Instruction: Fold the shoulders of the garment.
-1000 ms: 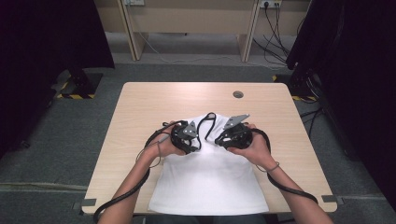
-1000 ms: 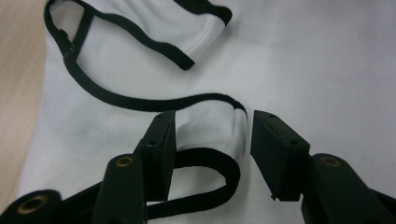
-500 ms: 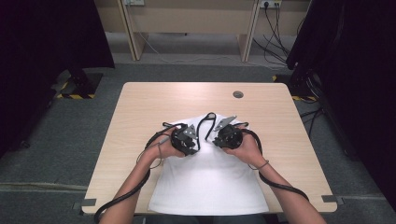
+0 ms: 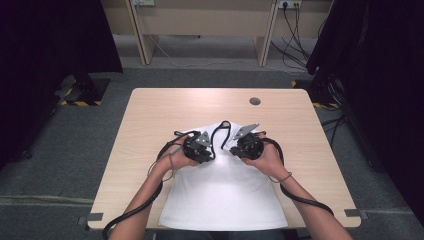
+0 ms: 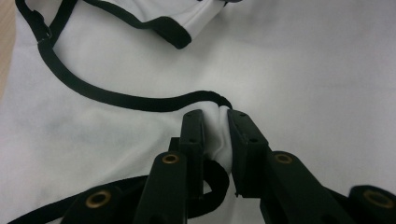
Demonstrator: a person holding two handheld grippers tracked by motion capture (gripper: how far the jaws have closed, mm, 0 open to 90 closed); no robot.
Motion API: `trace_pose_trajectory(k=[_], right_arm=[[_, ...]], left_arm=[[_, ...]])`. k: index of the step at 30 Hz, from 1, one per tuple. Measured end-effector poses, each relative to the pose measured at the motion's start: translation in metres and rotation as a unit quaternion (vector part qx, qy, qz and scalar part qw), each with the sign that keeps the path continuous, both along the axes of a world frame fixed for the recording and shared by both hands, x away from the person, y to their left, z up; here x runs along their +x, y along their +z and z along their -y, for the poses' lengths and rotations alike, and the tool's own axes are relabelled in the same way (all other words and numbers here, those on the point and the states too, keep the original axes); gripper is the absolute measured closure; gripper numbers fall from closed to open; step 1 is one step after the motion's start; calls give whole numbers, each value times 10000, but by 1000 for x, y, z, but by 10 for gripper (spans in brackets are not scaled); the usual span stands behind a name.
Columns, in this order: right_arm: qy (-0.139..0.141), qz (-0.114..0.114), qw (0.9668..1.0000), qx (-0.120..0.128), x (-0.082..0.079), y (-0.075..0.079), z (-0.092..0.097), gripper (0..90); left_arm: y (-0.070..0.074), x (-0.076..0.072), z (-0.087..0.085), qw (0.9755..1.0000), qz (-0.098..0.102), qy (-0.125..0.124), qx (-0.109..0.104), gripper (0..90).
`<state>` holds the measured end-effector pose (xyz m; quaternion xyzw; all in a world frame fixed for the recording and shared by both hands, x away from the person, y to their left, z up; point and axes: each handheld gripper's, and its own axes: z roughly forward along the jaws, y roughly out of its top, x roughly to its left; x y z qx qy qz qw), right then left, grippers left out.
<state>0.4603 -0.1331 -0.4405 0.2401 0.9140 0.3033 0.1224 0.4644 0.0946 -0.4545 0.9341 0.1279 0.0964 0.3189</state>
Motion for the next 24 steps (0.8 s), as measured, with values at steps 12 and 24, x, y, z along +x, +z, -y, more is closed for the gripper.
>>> trace_pose_trajectory(k=[12, 24], right_arm=[[272, 90, 9995, 143, -19, 15, 6, 857], [459, -69, 9989, -58, -27, 1, 6, 857]], left_arm=[[7, -3, 2, 9998, 163, 0, -99, 789], [6, -7, 6, 9994, 261, -69, -208, 784]])
